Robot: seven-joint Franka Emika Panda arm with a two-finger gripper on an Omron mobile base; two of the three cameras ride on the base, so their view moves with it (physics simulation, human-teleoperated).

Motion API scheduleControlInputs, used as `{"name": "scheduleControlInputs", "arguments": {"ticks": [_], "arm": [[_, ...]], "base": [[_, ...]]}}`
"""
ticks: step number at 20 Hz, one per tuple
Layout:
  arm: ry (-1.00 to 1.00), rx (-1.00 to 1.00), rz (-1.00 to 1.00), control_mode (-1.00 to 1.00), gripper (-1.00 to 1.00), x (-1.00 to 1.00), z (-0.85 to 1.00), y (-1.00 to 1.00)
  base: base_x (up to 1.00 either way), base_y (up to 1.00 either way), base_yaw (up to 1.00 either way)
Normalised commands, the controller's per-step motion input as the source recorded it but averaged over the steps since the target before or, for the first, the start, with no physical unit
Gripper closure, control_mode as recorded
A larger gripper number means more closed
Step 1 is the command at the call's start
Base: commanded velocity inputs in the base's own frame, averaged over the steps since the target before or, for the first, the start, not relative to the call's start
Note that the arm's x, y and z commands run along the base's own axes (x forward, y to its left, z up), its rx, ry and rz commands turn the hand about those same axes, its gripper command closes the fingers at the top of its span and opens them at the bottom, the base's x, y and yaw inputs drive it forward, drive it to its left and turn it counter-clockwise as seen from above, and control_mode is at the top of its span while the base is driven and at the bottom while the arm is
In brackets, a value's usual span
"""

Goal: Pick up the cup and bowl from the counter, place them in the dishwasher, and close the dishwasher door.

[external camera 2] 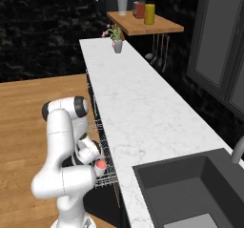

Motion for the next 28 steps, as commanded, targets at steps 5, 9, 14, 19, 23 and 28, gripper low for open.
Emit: {"name": "scheduleControlInputs", "arguments": {"ticks": [5, 9, 14, 19, 23, 28], "arm": [[-0.12, 0.00, 0.00, -1.00, -1.00, -0.38, 0.50, 0.00], [-0.17, 0.02, 0.00, -1.00, -1.00, -0.65, 1.00, 0.18], [-0.04, 0.04, 0.00, -1.00, -1.00, -0.40, 1.00, 0.39], [0.00, 0.04, 0.00, -1.00, -1.00, -0.05, 1.00, 0.54], [0.00, 0.01, 0.00, -1.00, -1.00, 0.00, 1.00, 0.61], [0.06, 0.00, 0.00, -1.00, -1.00, 0.00, 1.00, 0.68]], "base": [[0.00, 0.00, 0.00], [0.00, 0.00, 0.00], [0.00, 0.00, 0.00], [0.00, 0.00, 0.00], [0.00, 0.00, 0.00], [0.00, 0.00, 0.00]]}}
